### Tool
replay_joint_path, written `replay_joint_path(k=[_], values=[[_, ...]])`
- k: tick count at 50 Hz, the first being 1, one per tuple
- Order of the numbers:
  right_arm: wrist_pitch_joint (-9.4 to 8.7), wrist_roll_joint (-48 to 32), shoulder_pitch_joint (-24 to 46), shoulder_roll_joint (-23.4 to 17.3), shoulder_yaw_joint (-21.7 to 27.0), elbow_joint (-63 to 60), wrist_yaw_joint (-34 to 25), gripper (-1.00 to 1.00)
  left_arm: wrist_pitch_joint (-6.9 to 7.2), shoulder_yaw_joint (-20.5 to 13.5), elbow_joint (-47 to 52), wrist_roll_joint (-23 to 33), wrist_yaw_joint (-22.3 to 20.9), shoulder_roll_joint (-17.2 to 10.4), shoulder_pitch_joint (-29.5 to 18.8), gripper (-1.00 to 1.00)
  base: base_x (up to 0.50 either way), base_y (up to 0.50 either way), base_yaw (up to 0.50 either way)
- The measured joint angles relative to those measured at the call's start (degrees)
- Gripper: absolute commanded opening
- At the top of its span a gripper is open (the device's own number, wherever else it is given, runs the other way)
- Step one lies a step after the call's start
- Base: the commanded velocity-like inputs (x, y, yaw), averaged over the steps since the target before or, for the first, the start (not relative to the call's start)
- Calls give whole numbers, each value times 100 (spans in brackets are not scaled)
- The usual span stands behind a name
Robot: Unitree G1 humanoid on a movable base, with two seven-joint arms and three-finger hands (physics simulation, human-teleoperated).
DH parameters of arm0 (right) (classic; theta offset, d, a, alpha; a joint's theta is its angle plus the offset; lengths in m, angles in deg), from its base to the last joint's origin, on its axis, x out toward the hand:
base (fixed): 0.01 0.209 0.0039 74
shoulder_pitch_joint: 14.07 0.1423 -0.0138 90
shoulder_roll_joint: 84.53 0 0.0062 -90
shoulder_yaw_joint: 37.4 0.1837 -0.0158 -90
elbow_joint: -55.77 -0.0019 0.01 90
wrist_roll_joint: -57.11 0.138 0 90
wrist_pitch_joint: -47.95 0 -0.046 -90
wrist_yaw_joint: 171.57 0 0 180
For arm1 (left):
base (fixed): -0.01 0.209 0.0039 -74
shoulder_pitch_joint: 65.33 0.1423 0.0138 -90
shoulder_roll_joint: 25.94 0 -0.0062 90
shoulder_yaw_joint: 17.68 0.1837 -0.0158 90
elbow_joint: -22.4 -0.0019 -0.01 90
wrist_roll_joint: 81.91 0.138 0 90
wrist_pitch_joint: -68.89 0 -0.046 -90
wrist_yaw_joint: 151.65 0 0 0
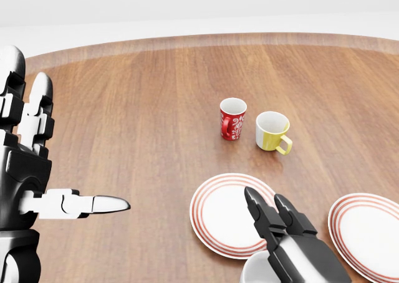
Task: Put the white mug on the left plate.
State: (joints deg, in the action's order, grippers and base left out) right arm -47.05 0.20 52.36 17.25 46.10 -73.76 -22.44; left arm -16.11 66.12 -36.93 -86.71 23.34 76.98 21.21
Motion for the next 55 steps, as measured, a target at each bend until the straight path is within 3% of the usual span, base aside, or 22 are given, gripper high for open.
replay_joint_path(k=[25, 55], values=[[0, -283, 148, 94, 223, 400, 40, 100, 0, -3, -8, 1, -5, -3, -9, 98, 0, 0, 0], [0, -410, 326, 52, 62, 909, 309, 100, 0, 7, 26, 4, -2, 3, -3, 98, 0, 0, 0]])
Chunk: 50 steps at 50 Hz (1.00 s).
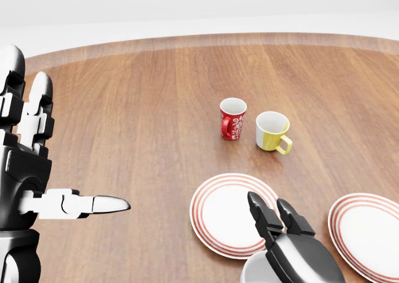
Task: Put the white mug on the left plate.
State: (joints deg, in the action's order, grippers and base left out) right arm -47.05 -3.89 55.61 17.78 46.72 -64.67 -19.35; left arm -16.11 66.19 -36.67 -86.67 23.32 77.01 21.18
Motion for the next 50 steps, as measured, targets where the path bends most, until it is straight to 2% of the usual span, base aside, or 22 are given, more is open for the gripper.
replay_joint_path(k=[50], values=[[0, -138, 24, -112, -186, 499, 625, 100, 0, -7, -21, -6, -4, -1, 7, 98, 0, 0, 0]])
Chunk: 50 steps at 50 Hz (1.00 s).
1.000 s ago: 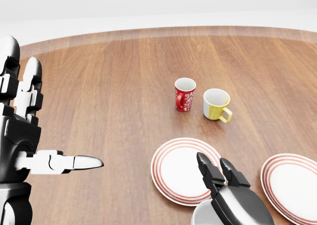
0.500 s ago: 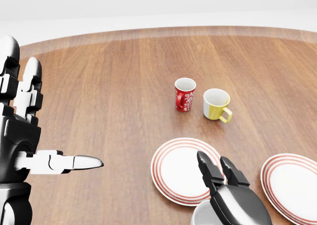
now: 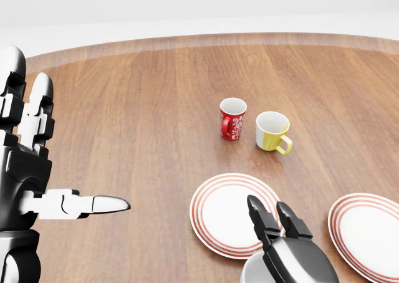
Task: Put the white mug on the left plate.
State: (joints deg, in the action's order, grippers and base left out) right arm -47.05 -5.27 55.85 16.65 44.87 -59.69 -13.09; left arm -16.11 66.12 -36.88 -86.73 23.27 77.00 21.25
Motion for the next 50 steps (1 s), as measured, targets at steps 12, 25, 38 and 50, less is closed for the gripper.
replay_joint_path(k=[12, 25, 38, 50], values=[[0, -17, 66, 4, 61, 110, 24, 100, 0, 0, 6, -1, -1, 0, -1, 98, 0, 0, 0], [0, -34, 165, 23, 97, 264, 98, 100, 0, 4, 21, -2, -5, 2, 7, 98, 0, 0, 0], [0, -56, 336, 21, 139, 481, 165, 100, 0, 4, 23, -4, -6, 2, 3, 98, 0, 0, 0], [0, -77, 411, 22, 163, 627, 215, 100, 0, -1, 27, -8, -8, 0, 1, 98, 0, 0, 0]])
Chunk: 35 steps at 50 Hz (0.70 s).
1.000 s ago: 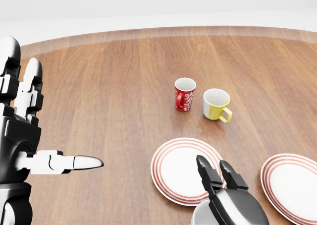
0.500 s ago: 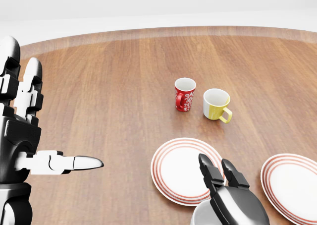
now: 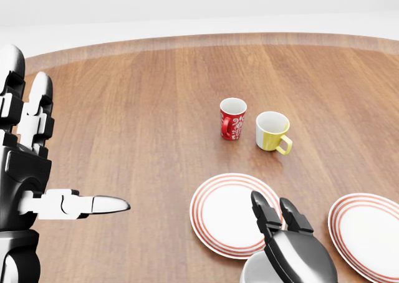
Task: Put the white mug on the left plate.
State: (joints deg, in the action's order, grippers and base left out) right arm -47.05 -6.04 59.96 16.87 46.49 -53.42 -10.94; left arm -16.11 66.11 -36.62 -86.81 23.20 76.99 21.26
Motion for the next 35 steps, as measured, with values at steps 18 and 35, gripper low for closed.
replay_joint_path(k=[18, 35], values=[[25, -37, 33, -26, -4, 248, 119, 100, 0, 1, -2, 0, -1, 1, 4, 98, 0, 0, 0], [99, -76, 90, -47, -9, 483, 214, 100, 0, 1, 0, 0, -1, 0, 3, 98, 0, 0, 0]])
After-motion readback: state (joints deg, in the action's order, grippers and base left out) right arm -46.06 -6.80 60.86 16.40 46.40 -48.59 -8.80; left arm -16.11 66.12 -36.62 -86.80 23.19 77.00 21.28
